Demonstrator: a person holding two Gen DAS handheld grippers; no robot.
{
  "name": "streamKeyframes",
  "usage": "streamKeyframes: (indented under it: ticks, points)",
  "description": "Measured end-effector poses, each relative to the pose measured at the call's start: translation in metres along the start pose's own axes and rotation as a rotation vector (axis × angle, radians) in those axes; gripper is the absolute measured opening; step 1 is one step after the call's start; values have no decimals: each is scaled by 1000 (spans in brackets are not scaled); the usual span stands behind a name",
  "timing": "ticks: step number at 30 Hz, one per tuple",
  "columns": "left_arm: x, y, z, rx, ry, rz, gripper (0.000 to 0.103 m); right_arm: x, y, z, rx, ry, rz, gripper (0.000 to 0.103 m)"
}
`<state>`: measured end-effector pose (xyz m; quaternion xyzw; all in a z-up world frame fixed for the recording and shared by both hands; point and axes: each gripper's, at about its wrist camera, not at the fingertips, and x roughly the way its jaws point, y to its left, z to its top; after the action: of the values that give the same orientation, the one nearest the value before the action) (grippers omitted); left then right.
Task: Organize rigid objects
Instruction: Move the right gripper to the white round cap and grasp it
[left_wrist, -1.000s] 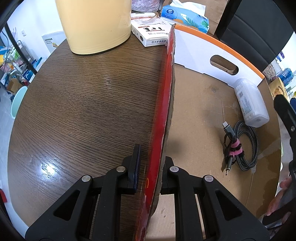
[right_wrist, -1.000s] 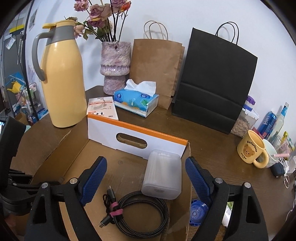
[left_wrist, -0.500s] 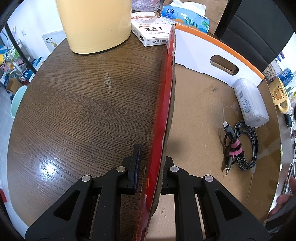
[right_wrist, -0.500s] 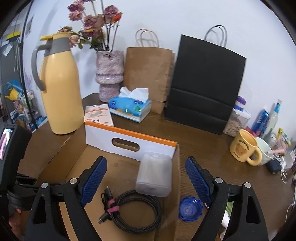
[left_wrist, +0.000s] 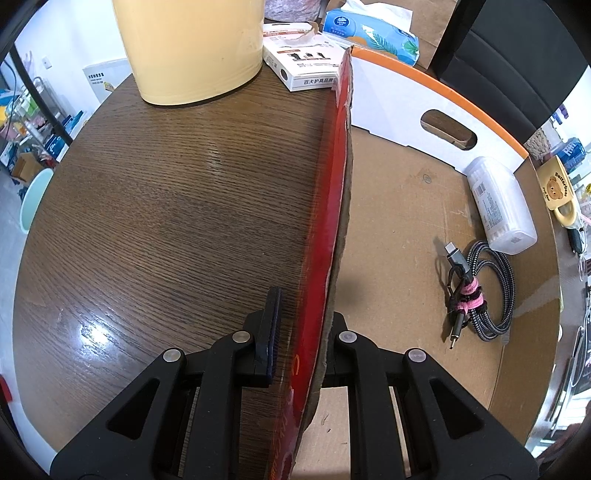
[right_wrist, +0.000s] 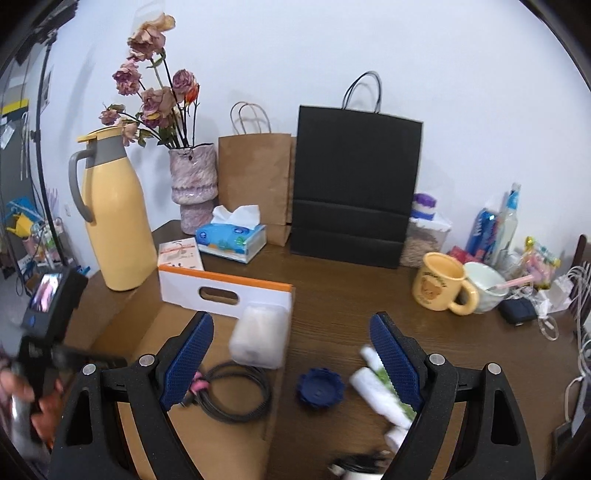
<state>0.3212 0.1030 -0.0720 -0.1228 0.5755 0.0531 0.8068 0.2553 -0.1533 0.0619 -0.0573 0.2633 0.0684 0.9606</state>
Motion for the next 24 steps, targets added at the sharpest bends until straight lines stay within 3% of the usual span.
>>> streamKeyframes:
  ticks: [5,13,24]
  points:
    - [0,0,0,-2,1,0,11,-21,-21,-21,-20,27,-40,91]
    - [0,1,-1,-4,-3,7,11,-47,-57,-76,-23,157,-102,91]
    - [-1,0,-2,-6,-5,10,11,-65,-79,-146,8,318,-96,91]
